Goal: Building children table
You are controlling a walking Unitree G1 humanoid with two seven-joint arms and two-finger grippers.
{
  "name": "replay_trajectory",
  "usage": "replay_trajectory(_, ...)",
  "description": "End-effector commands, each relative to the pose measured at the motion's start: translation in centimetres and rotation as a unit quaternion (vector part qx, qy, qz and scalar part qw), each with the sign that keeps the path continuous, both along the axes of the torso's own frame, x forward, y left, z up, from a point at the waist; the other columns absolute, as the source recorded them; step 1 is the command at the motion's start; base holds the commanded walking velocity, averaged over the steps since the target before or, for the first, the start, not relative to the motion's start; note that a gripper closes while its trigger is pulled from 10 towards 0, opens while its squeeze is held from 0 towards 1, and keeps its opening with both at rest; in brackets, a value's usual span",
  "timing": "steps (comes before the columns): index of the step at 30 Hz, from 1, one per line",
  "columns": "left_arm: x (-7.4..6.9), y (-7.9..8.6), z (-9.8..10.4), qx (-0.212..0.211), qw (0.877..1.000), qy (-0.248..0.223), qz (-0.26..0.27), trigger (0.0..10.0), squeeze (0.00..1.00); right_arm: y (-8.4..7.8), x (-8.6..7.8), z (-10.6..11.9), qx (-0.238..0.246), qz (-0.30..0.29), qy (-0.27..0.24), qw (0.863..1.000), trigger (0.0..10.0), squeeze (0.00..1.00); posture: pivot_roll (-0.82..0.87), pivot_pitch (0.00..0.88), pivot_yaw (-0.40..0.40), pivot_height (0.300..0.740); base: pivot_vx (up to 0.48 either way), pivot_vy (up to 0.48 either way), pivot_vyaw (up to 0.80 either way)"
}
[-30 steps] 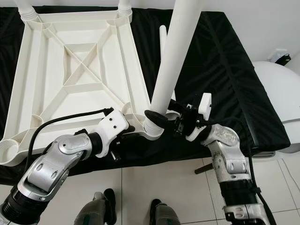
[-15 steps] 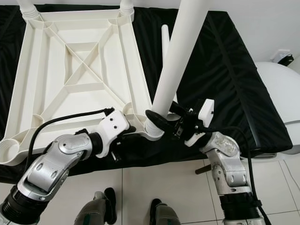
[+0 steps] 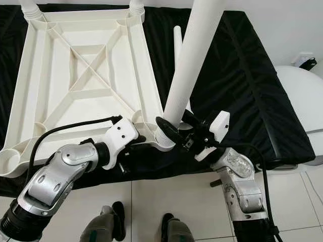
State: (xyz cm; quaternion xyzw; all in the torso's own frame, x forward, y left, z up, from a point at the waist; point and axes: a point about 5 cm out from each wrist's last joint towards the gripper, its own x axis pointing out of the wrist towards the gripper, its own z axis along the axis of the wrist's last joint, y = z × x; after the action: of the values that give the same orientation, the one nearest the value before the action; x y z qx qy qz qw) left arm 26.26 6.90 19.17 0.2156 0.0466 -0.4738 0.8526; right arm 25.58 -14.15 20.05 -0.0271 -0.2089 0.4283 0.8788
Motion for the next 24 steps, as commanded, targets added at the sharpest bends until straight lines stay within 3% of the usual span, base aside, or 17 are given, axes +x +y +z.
replay_trajectory(1,-0.3,-1.3,0.9,-0.02,0.999,-0.015,-0.036,10.0,0.0,0.6,-0.3,-4.8,-0.042,-0.005,0.124,0.991,10.0,0.0,-0.05,0.323,-0.043,0.74,0.0,0.0,0.0)
replay_trajectory(7,0.0,-1.3,1.1,-0.019,0.999,-0.018,-0.03,10.0,0.0,0.9,-0.5,-4.4,-0.023,-0.051,0.115,0.992,10.0,0.0,-0.05,0.325,-0.043,0.74,0.0,0.0,0.0)
replay_trajectory(24,1.1,-0.9,1.6,-0.032,0.999,-0.014,0.015,10.0,0.0,2.1,-1.8,-4.1,-0.024,-0.074,0.085,0.993,10.0,0.0,-0.05,0.328,-0.044,0.74,0.0,0.0,0.0)
